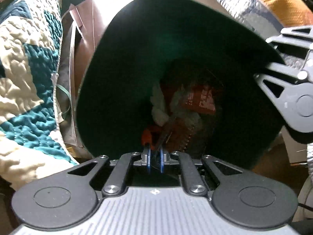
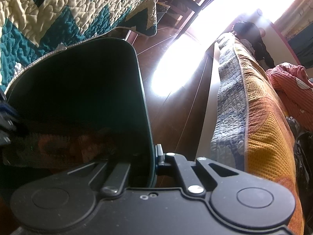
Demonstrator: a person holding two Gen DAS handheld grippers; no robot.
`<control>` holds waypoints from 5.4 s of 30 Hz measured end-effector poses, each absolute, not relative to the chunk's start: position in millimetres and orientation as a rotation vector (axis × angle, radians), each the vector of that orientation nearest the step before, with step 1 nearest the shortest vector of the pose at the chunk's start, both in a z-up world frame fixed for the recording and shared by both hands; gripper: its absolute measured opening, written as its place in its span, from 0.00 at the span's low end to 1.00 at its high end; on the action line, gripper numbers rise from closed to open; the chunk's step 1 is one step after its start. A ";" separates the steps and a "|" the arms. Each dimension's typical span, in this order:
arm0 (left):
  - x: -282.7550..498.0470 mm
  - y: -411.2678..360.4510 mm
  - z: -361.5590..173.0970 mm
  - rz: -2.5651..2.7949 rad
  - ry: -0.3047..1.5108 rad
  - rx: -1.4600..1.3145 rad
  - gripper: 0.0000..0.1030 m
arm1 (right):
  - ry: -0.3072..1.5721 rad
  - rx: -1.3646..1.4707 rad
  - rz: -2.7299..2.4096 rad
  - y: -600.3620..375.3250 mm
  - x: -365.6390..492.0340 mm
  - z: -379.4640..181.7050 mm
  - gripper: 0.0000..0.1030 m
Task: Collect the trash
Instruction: 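Carry the cup stack with the left gripper into the green bin, then open the left gripper to drop the cup stack into the bin, then lower the open left gripper toward the yellow-white bottle, then close the left gripper on the bottle cap end and lift it, then carry the bottle with the left gripper over the green bin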
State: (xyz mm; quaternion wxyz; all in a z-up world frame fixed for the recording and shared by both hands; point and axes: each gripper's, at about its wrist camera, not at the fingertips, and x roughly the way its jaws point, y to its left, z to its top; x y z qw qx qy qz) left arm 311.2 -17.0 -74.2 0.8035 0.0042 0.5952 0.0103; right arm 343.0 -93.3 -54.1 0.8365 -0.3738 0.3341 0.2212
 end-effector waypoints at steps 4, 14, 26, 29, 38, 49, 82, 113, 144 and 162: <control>309.7 -23.9 -83.1 0.026 1.278 0.041 0.09 | 0.707 -0.792 0.468 -93.1 342.9 -54.2 0.03; 306.3 -28.4 -87.0 0.033 1.275 0.043 0.28 | 0.707 -0.790 0.470 -93.3 342.1 -54.2 0.03; 275.9 -29.4 -58.5 0.029 1.157 0.090 0.68 | 0.711 -0.787 0.469 -93.0 342.8 -53.9 0.03; 265.1 -27.3 -48.5 0.025 1.133 0.079 0.71 | 0.710 -0.789 0.469 -92.4 343.3 -53.8 0.04; 235.9 -11.9 -30.6 0.051 1.095 0.032 0.78 | 0.709 -0.793 0.472 -91.5 343.0 -53.5 0.04; 194.2 23.3 -33.8 0.113 1.092 -0.088 0.83 | 0.710 -0.791 0.468 -91.9 342.6 -53.8 0.04; 254.0 43.5 -239.5 0.305 1.307 -0.019 0.84 | 0.745 -0.767 0.414 -103.9 357.9 -57.4 0.04; 286.4 59.3 -305.3 0.288 1.391 -0.060 0.51 | 0.761 -0.739 0.389 -106.7 365.1 -57.4 0.04; 172.8 25.7 -136.1 0.178 1.344 -0.030 0.47 | 0.723 -0.747 0.388 -104.4 358.9 -58.0 0.04; 171.7 13.7 21.3 0.006 1.112 -0.039 0.47 | 0.714 -0.755 0.408 -98.2 353.9 -56.6 0.03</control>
